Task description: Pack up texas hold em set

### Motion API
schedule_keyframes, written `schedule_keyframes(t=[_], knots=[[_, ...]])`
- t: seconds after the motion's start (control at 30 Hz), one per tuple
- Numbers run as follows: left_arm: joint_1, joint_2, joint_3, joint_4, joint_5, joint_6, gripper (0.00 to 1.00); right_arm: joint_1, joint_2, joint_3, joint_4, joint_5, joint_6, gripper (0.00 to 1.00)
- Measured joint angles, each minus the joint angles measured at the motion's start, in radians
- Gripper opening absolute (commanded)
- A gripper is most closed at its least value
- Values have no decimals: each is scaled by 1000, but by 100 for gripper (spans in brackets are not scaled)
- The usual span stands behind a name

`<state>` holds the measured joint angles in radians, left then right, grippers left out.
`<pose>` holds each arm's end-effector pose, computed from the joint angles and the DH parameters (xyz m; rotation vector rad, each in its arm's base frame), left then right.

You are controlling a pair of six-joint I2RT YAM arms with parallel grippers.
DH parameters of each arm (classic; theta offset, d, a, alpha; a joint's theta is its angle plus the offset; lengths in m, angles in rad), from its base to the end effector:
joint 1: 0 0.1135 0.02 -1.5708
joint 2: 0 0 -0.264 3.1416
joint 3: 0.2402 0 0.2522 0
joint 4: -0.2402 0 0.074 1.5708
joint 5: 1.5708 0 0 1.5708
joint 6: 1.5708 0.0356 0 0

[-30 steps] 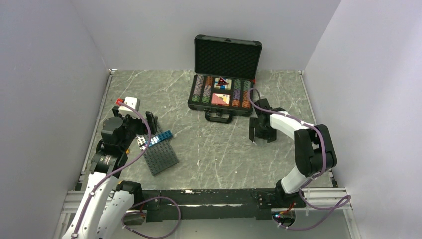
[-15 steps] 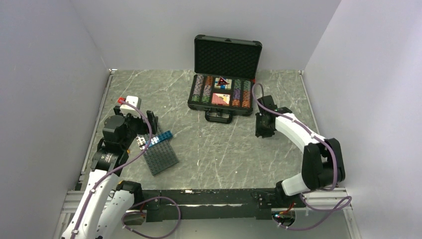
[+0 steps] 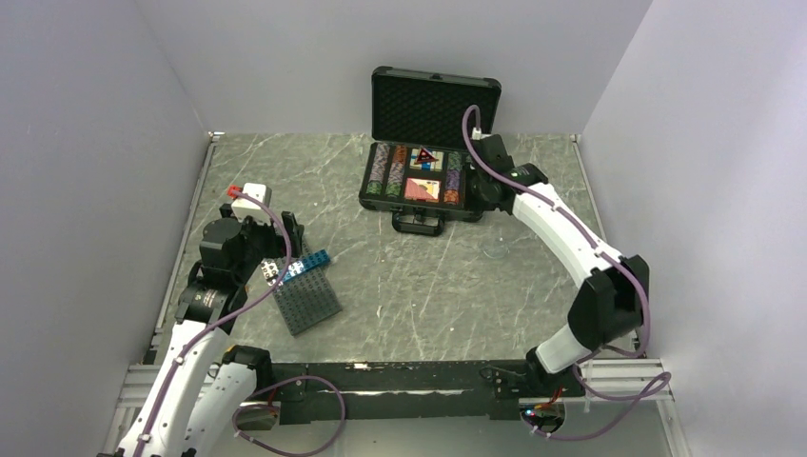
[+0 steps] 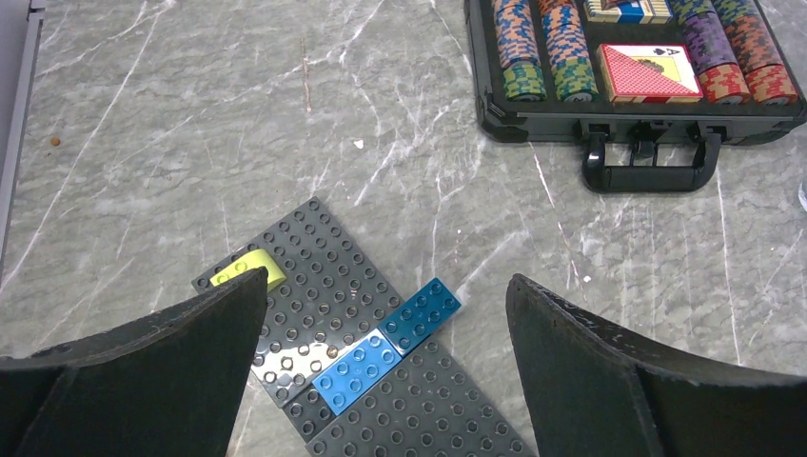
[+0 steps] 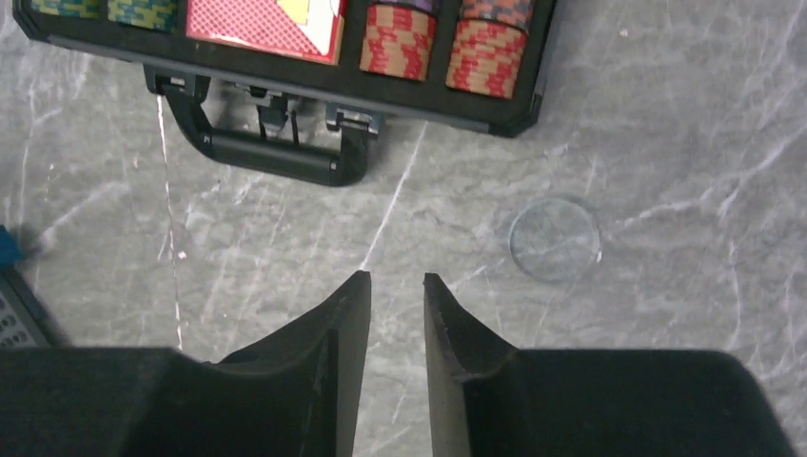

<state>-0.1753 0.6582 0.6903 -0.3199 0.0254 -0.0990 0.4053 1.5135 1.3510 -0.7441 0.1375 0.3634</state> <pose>0.1565 -0.0286 0.3117 0.0888 1.8618 -0.2138 0.2994 0.1231 0.3106 0.0069 2.4724 0.1618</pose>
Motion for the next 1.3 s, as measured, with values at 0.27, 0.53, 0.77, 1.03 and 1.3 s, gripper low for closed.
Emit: schedule_keyframes(t=[0.27,0.53,0.77,1.03,1.3], knots=[[0,0,0,-2,3,0,99,-8,73,-72,15,38,4,56],[0,1,1,-3,15,-3,99,-97,29,-349,28,33,12,81],[0,1,2,-3,23,-3,99,-198,35,-363,80,8,-28,87],[0,14,2,-3,23,-3,99,-188,173,-344,131,-16,-61,86],[0,20,2,-3,23,-3,99,-188,240,-285,153,2,-68,80]])
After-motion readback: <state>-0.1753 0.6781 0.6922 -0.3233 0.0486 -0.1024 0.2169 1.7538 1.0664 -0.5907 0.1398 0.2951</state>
